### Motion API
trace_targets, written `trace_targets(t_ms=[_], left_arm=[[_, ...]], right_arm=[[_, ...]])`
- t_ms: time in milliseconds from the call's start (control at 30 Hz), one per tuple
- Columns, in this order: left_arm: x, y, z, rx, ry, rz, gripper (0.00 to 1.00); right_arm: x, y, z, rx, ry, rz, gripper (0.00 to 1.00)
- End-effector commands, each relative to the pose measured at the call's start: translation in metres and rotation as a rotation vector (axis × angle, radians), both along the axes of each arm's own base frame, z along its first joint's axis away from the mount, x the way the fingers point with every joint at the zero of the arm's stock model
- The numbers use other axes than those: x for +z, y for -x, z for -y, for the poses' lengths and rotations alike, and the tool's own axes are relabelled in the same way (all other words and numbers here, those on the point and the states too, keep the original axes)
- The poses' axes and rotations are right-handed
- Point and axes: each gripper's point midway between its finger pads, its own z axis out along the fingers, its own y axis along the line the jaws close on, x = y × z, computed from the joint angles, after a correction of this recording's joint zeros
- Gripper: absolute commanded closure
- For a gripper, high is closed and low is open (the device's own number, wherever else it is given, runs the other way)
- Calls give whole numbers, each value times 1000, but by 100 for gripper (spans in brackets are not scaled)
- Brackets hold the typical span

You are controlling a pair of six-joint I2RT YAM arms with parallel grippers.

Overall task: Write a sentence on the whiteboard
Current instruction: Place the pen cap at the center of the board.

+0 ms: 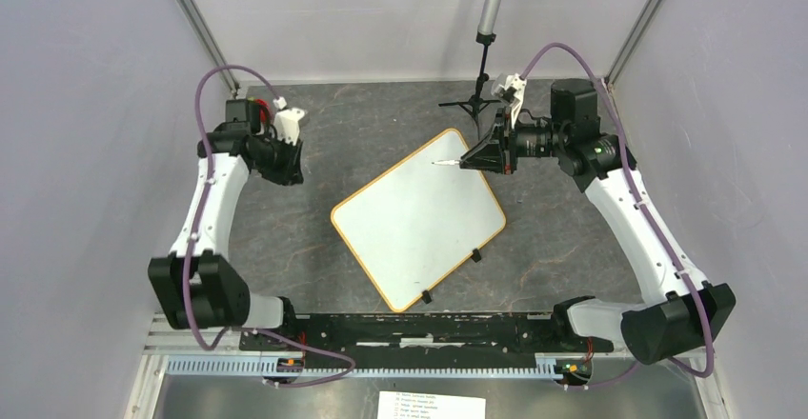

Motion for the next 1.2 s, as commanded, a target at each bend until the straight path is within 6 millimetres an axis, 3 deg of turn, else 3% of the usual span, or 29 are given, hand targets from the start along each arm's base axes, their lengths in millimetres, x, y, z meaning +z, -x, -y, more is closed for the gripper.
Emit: trace_targets(t_ms=[0,100,300,467,600,867,1167], left_arm=[[-59,-11,-27,51,-70,-80,97],[-94,-12,-29,34,-84,-129,94],[-141,-18,-32,16,-103,-212,89],[-166,-17,-36,2,-126,-266,84],[-174,-17,-34,-4,-129,-278,79],[-181,-15,-37,-3,-159,-300,60],[-175,-16,-36,1,-149,-302,59]], right_arm=[[-5,3,6,-14,35,52,100],[-10,2,8,-30,47,52,100],[-12,-1,11,-59,60,67,100],[-14,-2,13,-80,68,71,100],[-14,-4,13,-86,71,71,100],[-14,-7,13,-88,75,70,100],[-13,-7,13,-87,76,73,100]])
